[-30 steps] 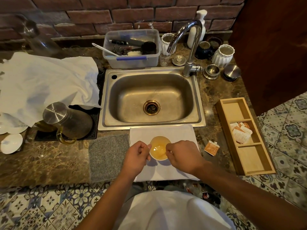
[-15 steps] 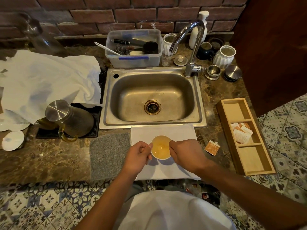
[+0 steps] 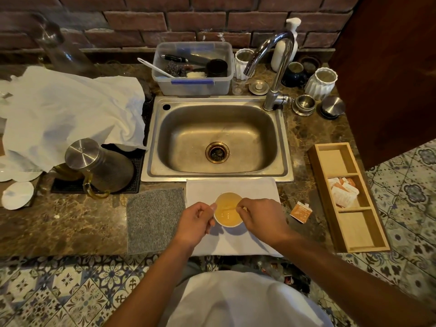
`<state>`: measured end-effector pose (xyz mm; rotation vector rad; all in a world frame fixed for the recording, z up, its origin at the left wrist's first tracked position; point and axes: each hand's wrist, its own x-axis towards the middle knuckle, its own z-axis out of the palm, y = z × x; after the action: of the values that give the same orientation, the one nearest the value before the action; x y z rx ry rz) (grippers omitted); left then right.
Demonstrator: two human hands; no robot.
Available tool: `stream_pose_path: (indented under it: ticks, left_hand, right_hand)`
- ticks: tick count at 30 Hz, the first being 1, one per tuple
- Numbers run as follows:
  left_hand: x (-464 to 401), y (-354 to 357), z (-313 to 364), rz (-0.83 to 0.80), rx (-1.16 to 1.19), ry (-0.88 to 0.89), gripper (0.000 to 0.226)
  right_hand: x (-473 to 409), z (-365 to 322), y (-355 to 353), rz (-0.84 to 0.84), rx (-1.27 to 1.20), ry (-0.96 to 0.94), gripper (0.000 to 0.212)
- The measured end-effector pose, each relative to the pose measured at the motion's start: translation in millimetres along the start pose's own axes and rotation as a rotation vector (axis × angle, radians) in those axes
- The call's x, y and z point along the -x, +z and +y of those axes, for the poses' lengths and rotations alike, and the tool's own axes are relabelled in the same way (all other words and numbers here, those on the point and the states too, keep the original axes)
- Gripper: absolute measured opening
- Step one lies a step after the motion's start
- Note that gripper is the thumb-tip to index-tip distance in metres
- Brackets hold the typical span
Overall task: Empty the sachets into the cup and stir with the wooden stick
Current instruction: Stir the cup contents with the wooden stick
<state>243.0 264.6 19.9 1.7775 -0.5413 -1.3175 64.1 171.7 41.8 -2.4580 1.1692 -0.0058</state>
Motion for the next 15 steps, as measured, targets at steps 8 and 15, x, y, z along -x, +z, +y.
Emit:
stream_pose_path:
  ticks: [8, 15]
  left_hand:
    - [1, 0, 0, 0.002, -0.014, -0.003, 0.029]
    - [3, 0, 2, -0.007, 0.037, -0.056, 0.032]
  right_hand:
    - [0, 0, -6, -0.015, 0.188, -0.138, 0.023]
    - [1, -6, -8, -0.119, 0.090, -0.068, 0.034]
